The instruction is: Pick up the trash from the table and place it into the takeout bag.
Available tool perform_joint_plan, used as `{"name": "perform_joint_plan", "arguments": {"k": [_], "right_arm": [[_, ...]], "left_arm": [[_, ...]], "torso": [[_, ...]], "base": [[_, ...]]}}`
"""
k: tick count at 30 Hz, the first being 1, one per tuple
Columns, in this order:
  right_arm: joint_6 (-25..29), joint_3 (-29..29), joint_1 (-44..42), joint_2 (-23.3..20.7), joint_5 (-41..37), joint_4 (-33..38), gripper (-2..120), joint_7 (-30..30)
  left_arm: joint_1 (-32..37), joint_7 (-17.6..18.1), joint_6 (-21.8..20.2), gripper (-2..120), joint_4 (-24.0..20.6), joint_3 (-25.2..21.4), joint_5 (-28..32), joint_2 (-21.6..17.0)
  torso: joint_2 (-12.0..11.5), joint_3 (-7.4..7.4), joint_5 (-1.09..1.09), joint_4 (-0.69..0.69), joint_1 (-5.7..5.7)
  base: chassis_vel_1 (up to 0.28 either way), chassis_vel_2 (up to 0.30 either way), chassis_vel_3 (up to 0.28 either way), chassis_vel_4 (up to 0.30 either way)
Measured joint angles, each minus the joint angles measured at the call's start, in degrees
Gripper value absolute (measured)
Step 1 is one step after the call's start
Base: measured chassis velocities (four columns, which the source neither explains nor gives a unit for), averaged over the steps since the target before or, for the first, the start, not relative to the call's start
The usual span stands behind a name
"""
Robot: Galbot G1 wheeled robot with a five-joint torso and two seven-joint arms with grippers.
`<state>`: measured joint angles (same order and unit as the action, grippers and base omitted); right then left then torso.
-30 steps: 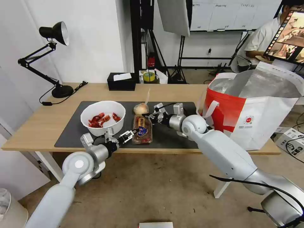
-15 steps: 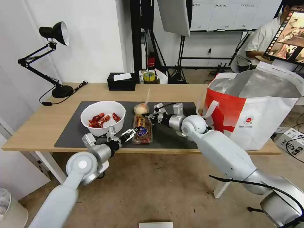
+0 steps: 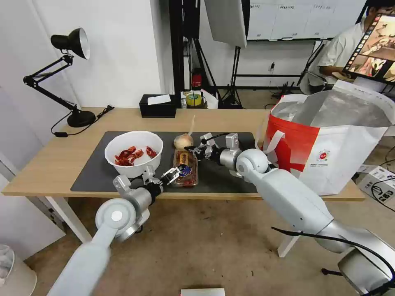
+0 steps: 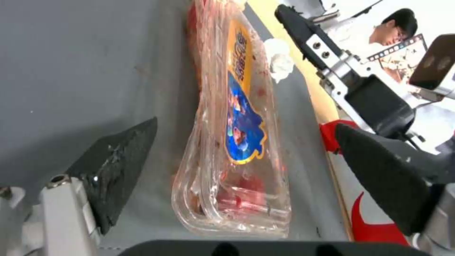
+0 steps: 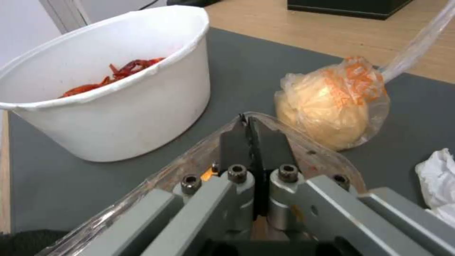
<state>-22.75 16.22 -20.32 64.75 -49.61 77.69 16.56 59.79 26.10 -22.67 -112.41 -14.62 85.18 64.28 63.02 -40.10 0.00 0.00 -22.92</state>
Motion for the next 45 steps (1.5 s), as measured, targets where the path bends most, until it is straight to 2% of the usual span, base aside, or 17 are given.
{"name": "perform_joint_plan", "arguments": {"k": [12,45], "right_arm": [[0.06,-0.03,0.10,-0.15,-0.02,-0.09,0,-0.01],[0.43,-0.65,-0.50,-0.40,0.05,-0.25,0,0.08]], "left_arm": [[-1.78,-0.16,1.75,100,0.79,1.18,0.69,0.20],[-2.99,-0.45,1.15,99,2.18,2.52,1.91,0.08]], "torso": [[0.00,0.00,0.00,0.00,0.00],[0.00,0.00,0.00,0.00,0.00]], "base": [[0.000,0.000,0.000,0.000],[0.000,0.000,0.000,0.000]]}}
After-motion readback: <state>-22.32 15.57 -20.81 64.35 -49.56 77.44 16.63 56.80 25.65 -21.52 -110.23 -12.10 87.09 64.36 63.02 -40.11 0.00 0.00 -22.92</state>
